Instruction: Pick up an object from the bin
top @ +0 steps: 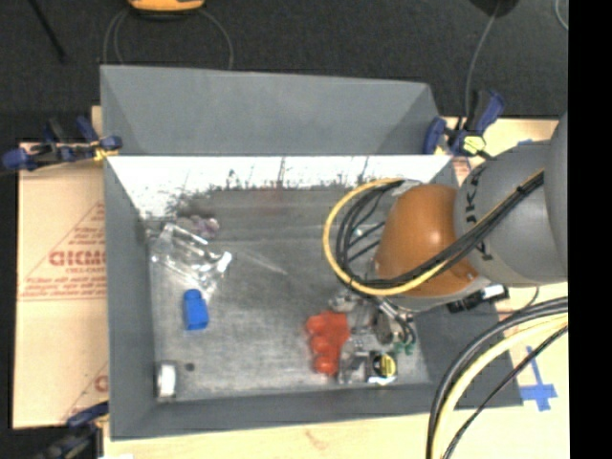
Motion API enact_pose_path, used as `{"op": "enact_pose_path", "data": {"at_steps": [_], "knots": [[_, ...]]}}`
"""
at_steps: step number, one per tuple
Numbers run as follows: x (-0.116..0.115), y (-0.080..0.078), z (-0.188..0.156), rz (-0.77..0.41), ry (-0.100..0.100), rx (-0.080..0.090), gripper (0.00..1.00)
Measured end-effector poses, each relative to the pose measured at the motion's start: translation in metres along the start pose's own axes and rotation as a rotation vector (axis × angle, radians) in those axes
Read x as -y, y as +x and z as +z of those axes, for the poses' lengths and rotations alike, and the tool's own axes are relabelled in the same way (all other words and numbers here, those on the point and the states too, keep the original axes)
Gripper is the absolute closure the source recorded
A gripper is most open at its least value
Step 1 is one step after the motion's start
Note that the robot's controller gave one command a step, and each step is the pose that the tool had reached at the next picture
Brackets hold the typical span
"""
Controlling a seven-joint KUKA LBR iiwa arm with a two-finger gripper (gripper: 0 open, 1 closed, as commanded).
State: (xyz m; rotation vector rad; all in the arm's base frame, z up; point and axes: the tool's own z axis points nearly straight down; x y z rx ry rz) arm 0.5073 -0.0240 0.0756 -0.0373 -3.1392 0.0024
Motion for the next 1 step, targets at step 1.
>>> {"op": "enact_pose_path", "data": {"at_steps": [1], "knots": [[0.0054, -0.0018, -0.1306, -0.019, 0.002, 0.013, 1.0]]}}
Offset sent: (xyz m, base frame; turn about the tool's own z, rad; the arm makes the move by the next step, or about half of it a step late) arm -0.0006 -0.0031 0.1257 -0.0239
